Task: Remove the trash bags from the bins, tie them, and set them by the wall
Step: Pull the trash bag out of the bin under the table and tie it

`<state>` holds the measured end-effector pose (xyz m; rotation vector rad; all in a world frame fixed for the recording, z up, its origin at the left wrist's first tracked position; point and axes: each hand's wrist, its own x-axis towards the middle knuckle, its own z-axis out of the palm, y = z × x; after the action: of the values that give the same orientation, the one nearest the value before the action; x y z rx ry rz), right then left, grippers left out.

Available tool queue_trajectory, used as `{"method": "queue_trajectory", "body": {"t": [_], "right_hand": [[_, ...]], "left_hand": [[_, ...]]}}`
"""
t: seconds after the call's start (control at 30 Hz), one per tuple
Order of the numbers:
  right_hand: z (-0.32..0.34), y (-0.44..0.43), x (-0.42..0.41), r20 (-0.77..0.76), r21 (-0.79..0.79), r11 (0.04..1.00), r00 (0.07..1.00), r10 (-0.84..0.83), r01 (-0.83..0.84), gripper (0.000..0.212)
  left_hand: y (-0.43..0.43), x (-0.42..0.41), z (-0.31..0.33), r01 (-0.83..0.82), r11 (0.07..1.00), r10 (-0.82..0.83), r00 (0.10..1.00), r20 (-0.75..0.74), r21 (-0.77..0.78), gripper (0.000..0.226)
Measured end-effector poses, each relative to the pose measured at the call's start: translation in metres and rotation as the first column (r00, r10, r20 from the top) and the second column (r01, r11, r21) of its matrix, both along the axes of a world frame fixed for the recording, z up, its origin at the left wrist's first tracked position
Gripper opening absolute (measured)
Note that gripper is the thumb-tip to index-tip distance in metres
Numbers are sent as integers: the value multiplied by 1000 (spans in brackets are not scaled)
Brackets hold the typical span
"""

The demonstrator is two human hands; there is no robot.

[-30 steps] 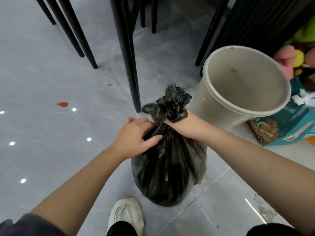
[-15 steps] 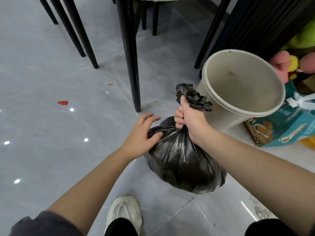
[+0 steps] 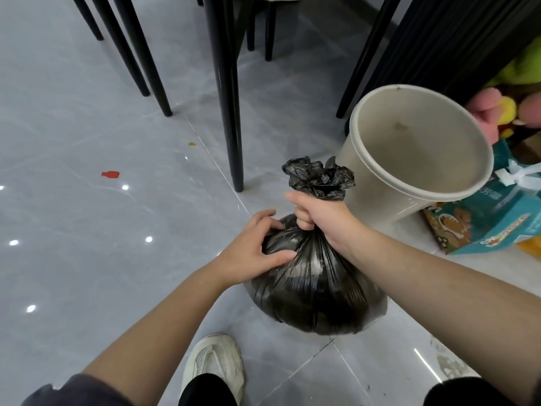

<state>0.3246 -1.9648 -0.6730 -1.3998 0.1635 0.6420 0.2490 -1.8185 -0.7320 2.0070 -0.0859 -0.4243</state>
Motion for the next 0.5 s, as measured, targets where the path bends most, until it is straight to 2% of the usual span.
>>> {"method": "queue_trajectory", "body": {"t": [0.07,0.13,0.2,0.3,0.5], "right_hand": [[-5,-1,0,18,8,1000,1000,-9,9,44],[-11,2,0,24,51,998,998,-50,49,44],[-19,5,1,10,71,993,995,-100,99,45],[-34,6,2,-29,41,989,990,-140,141,47],[-72,-8,-1,-95,-101,961,959,-268,259,46]], "left_hand": [[-1,0,0,-22,994,13,997,-77,-110,88],[-1,-1,2,-8,995,0,997,-80,-100,100],[-5,-2,4,28,998,-26,999,-40,63,115],[-19,-4,-1,36,932,-11,997,-72,362,122],[-47,-6,-33,76,843,5,989,-150,532,123]]}}
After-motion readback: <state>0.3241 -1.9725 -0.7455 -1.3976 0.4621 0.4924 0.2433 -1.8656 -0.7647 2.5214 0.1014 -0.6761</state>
